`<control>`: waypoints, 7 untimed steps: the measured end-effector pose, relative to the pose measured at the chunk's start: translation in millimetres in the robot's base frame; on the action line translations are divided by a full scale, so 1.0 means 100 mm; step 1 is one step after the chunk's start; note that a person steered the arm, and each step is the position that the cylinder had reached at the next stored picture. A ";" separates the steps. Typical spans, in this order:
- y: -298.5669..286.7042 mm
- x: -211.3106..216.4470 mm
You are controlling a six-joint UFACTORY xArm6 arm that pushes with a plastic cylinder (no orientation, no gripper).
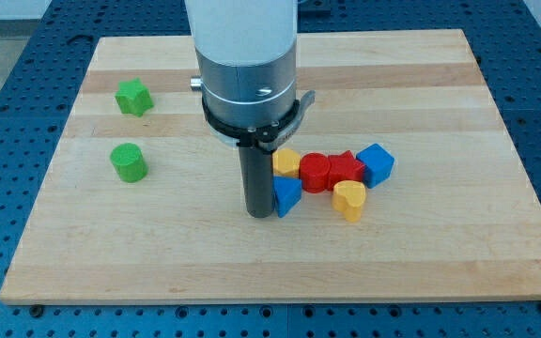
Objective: Push the green circle closer to blue triangle
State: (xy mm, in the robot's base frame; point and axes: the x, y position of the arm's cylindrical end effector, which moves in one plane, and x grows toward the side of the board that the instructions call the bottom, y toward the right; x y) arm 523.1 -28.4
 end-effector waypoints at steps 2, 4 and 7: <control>0.00 0.04; -0.36 -0.22; -1.63 -1.10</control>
State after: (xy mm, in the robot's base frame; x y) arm 412.9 -191.6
